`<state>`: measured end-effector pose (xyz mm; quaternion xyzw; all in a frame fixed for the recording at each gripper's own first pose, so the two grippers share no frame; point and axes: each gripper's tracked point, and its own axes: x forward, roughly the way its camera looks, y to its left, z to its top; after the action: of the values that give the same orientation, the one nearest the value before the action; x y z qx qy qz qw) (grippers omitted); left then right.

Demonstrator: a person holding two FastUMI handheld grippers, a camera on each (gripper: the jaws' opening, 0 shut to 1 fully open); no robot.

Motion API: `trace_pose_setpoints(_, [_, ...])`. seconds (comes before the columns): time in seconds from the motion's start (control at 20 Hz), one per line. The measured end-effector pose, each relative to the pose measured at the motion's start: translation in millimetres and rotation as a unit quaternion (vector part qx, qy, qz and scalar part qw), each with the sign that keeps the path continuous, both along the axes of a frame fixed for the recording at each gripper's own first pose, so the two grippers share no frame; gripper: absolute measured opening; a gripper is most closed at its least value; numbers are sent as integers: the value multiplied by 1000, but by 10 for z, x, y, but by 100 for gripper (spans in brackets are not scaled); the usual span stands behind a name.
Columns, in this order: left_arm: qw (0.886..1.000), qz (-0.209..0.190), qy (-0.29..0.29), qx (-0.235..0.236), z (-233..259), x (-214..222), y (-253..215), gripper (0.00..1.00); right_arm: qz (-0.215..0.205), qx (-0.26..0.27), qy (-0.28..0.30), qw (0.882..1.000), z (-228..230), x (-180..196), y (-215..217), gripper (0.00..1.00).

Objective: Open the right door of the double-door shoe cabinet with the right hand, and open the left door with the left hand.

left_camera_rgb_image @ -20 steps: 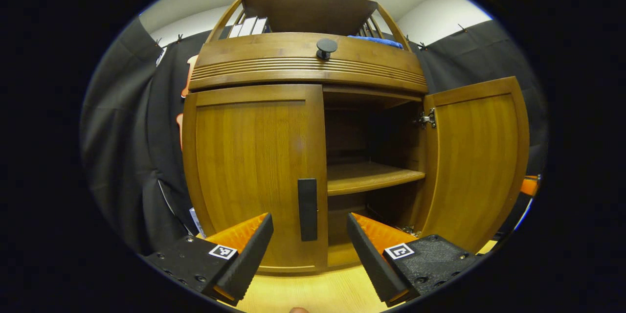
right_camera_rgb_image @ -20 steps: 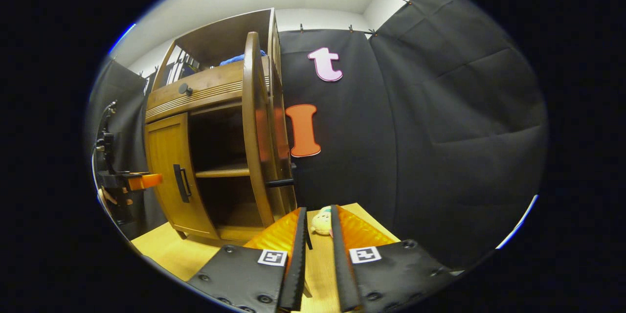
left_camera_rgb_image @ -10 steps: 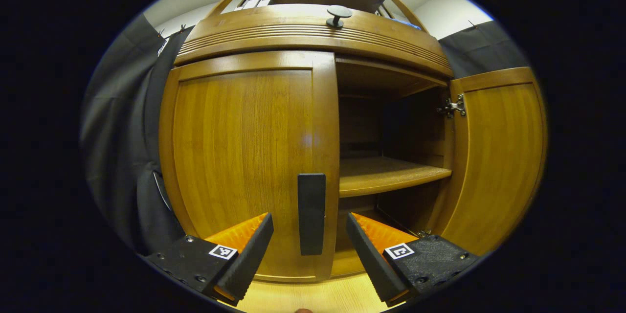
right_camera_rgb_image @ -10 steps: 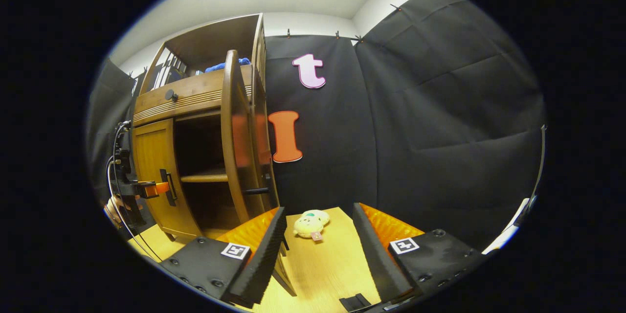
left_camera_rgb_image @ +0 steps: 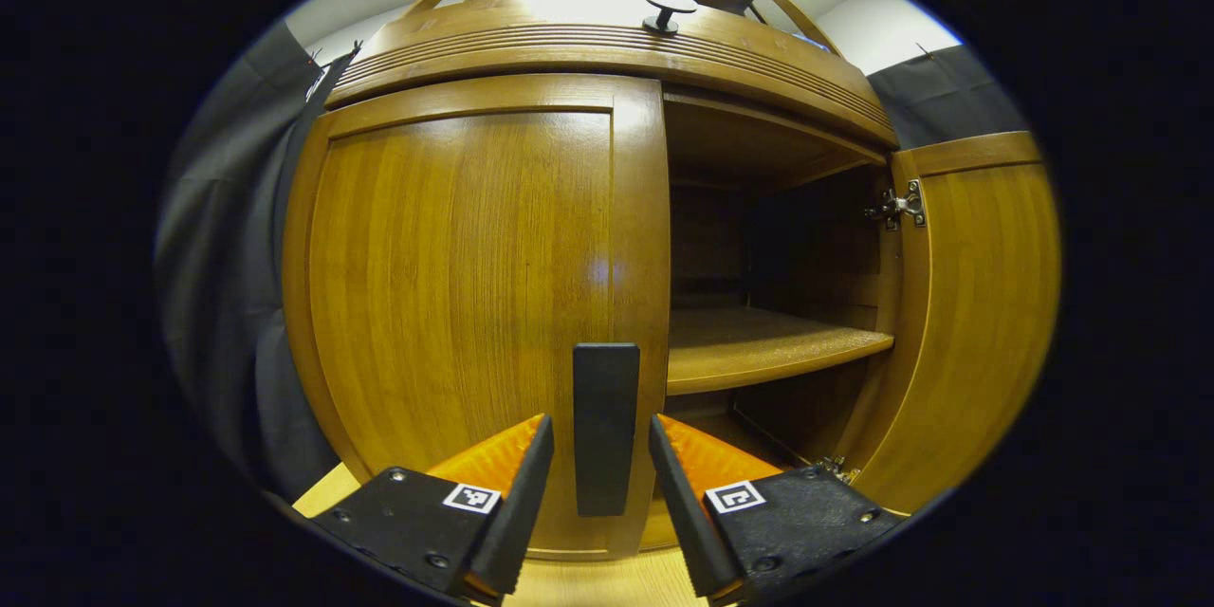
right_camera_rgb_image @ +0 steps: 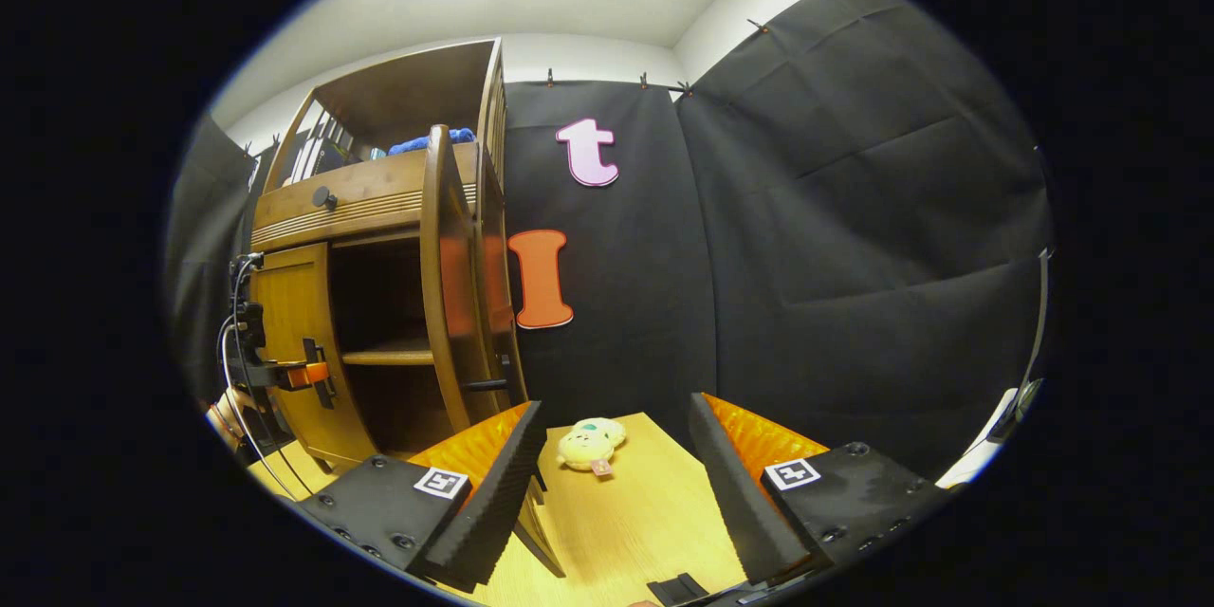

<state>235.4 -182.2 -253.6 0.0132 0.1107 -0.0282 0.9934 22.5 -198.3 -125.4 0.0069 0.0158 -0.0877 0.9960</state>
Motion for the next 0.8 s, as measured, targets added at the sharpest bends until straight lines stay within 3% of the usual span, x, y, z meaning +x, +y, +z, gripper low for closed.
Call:
trace_pose_setpoints(0.2, [1000, -5, 1, -3, -9, 17, -2, 46, -6, -12, -3, 1000, 25, -38, -21, 98])
trace_pose_setpoints(0.25, [1000, -8, 3, -1, -9, 1, -7, 42, -5, -13, -2, 1000, 32, -37, -11, 91])
trace_pose_setpoints(0.5, [1000, -12, 12, -3, 5, -103, 10, 21, -7, -21, 3, 1000, 27, -86, 15, 91])
trace_pose_setpoints(0.8, [999, -36, 20, -16, 73, -350, 36, 19, -4, -27, -1, 1000, 121, -204, 150, 91])
